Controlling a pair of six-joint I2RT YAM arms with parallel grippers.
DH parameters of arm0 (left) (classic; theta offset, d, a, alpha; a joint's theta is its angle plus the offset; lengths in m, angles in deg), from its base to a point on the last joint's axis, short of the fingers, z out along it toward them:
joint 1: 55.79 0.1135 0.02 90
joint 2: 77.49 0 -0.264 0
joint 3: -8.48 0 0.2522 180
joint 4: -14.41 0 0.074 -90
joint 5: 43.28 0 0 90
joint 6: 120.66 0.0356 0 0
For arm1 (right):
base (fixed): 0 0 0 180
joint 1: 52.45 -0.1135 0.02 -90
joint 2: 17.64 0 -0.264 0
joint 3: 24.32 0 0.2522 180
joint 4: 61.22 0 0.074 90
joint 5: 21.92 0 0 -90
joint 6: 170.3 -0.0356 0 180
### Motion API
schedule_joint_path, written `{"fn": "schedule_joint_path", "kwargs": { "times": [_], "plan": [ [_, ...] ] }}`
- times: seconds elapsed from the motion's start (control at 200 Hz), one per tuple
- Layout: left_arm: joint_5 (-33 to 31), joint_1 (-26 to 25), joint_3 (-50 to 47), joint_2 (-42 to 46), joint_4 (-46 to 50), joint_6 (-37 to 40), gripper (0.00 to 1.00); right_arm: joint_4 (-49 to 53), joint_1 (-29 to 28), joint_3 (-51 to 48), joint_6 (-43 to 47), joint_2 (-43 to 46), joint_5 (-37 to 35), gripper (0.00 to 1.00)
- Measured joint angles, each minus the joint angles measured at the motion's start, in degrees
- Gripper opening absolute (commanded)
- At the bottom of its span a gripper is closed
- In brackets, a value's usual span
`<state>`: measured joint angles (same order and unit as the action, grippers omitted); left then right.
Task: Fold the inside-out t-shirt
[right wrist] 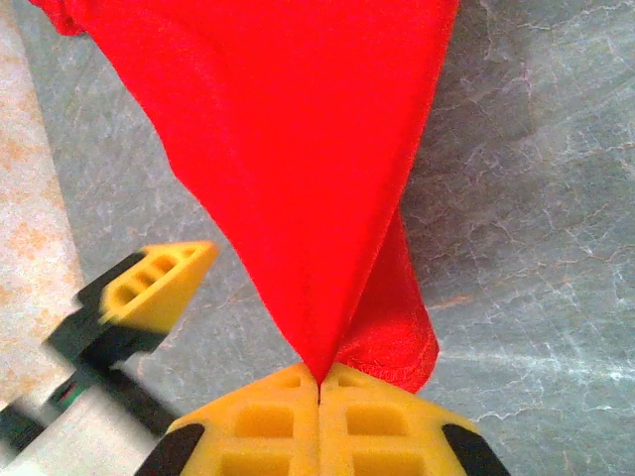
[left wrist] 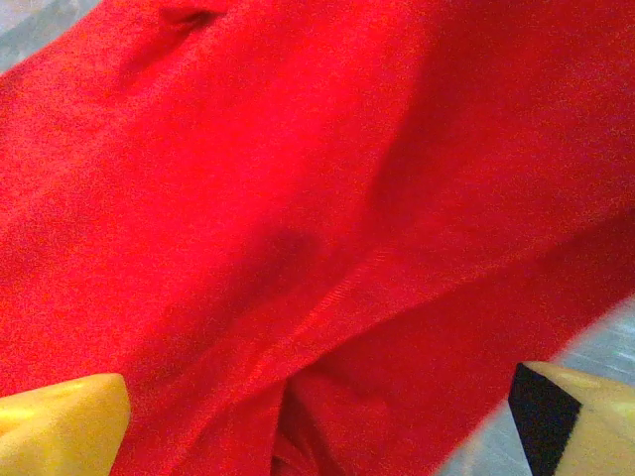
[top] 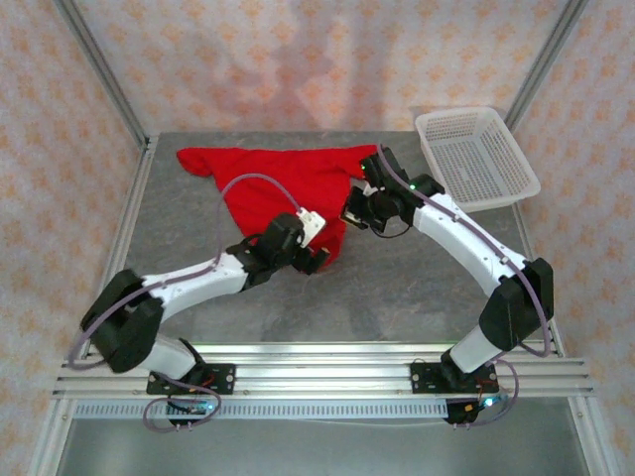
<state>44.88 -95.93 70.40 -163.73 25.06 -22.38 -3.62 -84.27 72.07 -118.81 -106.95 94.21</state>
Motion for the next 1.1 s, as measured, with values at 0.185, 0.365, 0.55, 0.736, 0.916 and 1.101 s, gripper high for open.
{"fn": "schedule_joint_path", "kwargs": {
  "times": [0.185, 0.365, 0.55, 0.736, 0.916, 1.101],
  "plan": [
    [-12.2, 0.0, 5.7, -12.8, -3.0, -2.3, 1.0, 0.5, 0.0, 0.2, 0.0, 0.0, 0.5, 0.0],
    [-21.4, 0.0, 9.1, -15.3, -4.5, -2.9, 0.99, 1.5, 0.0, 0.2, 0.0, 0.0, 0.4, 0.0],
    [-26.3, 3.0, 10.6, -15.3, -4.4, -4.0, 0.99, 1.9, 0.0, 0.2, -0.1, 0.6, 0.2, 0.0],
    [-26.9, 9.3, 11.0, -14.3, -3.3, -3.7, 0.95, 1.9, 0.1, 0.2, -0.1, 0.7, 0.2, 0.0],
    [-23.5, 14.6, 11.4, -11.1, -2.2, -1.6, 0.74, 2.1, 0.5, -0.2, 0.0, 1.0, 0.2, 0.0],
    [-13.5, 17.0, 13.7, -9.6, 1.8, 0.6, 0.16, 3.1, 2.9, -1.2, 0.4, 2.6, -1.1, 0.0]
  ]
}}
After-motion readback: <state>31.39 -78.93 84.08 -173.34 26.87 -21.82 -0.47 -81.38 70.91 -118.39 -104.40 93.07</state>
